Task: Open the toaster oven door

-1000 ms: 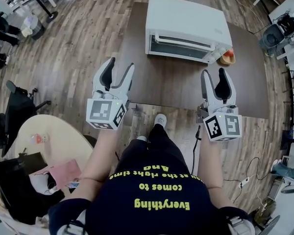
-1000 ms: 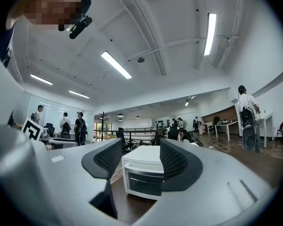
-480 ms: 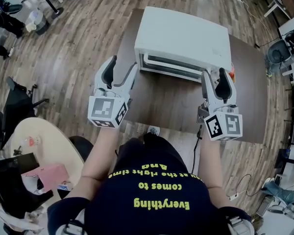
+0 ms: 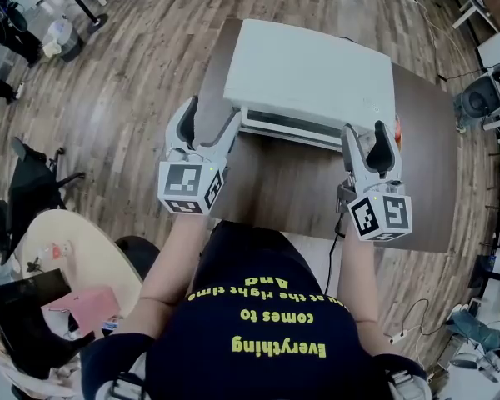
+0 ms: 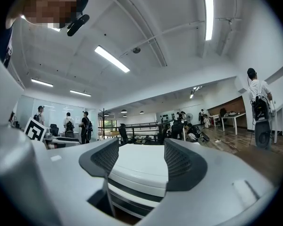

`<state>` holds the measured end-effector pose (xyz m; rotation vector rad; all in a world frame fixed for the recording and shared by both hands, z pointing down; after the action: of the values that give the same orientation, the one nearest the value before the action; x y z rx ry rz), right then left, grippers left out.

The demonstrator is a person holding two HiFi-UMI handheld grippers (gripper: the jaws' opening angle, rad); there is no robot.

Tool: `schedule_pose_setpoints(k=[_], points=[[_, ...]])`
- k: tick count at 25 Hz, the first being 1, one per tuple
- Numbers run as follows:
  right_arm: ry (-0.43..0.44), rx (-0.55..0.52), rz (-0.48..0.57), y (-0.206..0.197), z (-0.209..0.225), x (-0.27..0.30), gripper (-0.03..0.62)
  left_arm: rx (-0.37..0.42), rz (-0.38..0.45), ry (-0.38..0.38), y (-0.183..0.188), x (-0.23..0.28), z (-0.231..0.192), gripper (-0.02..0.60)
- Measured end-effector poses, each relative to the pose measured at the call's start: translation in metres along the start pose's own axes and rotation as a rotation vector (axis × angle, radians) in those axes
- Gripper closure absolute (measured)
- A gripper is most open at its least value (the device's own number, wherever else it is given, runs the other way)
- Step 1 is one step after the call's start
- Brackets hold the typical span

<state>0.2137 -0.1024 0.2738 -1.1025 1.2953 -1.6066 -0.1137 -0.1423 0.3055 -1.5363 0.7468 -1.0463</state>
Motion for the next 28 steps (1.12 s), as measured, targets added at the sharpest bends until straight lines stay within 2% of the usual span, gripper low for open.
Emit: schedule_pose_setpoints(k=[7, 12, 20, 28], points=[[-0.071, 0.021, -0.038, -0.003, 0.009, 0.015, 0.299, 0.009, -0.053, -0.023, -0.007, 0.029, -0.004, 0.218], [-0.113, 0.048, -0.079, -0.014, 0.011, 0.026, 0.299, -0.016, -0.104, -0.083, -0.021, 0.044, -0.006, 0.206], [-0.167, 0.079, -0.161, -0.041, 0.017, 0.031, 0.307, -0.06, -0.16, -0.112, -0.045, 0.054, -0.009, 0.207], [-0.173, 0.102, -0.22, -0.062, 0.022, 0.035, 0.349, -0.083, -0.182, -0.144, -0.056, 0.055, -0.005, 0.27]])
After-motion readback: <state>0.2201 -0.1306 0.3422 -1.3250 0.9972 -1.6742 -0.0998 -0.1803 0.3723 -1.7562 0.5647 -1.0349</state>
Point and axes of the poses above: the fingertips, and each gripper's own axes: x forward along the fingers, z to its right, y out of its top, the point moved 10 cm from there along -x, backward along the fingers, and after that the axes turned 9 degrees about -z, right-handed, at the moved point
